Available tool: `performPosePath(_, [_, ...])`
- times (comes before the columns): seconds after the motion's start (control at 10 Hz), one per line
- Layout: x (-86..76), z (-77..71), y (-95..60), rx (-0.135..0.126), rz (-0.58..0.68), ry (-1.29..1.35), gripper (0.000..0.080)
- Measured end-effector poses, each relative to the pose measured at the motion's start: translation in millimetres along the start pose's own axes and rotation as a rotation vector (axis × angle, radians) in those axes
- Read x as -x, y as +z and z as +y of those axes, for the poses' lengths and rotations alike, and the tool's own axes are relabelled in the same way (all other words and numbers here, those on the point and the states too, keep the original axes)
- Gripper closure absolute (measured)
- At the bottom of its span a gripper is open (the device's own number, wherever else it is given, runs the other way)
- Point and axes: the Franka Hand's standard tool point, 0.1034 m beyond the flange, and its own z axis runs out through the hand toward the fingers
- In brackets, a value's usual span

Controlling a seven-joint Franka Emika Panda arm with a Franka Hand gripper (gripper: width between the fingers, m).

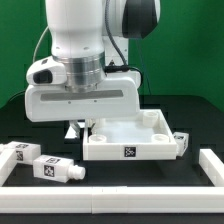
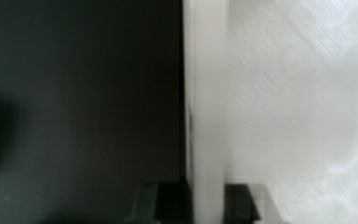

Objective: Assemble one leg

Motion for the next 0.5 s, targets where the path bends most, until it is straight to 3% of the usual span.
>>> performPosePath(0.3, [0.6, 0.4, 3.1, -0.001, -0.006, 0.002, 0.0745])
performPosePath(0.5, [-17.2, 7.8, 19.0, 0.001, -0.011, 0.013, 0.0745])
